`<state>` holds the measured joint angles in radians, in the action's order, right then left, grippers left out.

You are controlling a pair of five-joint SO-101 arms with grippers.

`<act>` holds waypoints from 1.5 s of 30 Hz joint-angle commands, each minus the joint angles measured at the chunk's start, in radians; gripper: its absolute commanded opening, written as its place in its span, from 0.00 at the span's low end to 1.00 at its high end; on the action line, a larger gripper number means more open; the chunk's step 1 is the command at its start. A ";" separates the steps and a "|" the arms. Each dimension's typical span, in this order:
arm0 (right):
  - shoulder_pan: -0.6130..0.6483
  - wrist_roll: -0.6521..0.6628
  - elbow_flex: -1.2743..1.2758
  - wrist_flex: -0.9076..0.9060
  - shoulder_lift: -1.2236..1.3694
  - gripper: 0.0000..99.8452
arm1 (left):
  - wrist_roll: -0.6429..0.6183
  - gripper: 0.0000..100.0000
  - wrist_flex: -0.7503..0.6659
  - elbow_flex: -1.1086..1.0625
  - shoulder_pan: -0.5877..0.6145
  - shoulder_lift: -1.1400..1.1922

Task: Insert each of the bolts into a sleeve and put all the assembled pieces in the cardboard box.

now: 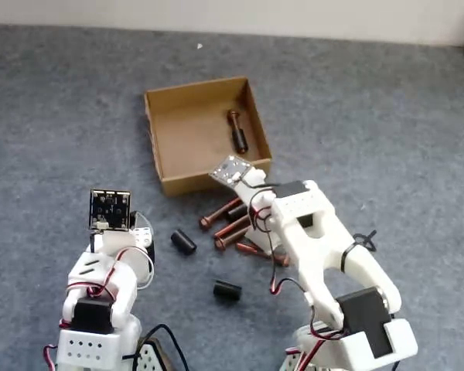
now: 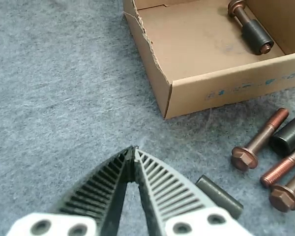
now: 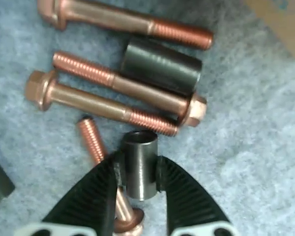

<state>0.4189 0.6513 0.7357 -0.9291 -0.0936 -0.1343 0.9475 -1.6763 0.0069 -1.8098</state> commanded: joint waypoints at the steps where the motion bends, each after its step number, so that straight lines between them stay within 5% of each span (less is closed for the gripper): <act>1: -0.053 0.011 -0.007 -0.028 -0.174 0.00 | 0.014 0.01 -0.021 -0.019 0.016 -0.005; 9: -0.162 -0.094 -0.002 -0.166 -0.487 0.00 | 0.018 0.01 -0.021 -0.018 0.018 -0.005; 15: -0.280 -0.290 0.041 -0.232 -0.634 0.00 | 0.361 0.01 -0.021 -0.012 0.018 -0.005; 19: -0.400 -0.358 0.176 -0.094 -0.699 0.00 | 0.506 0.01 -0.021 0.004 0.016 -0.004; 24: -0.518 -0.468 0.337 0.114 -0.730 0.00 | 0.523 0.01 0.051 0.145 0.005 0.004; 32: -0.665 -0.609 0.423 0.239 -0.730 0.01 | 0.523 0.06 0.265 0.392 -0.211 0.019; 45: -0.765 -0.664 0.430 0.306 -0.730 0.01 | 0.681 0.16 0.270 0.725 -0.483 0.780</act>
<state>-0.3268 -0.0008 1.1761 -0.6559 -0.7963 0.4826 1.2190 -1.0902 -0.4242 -1.2620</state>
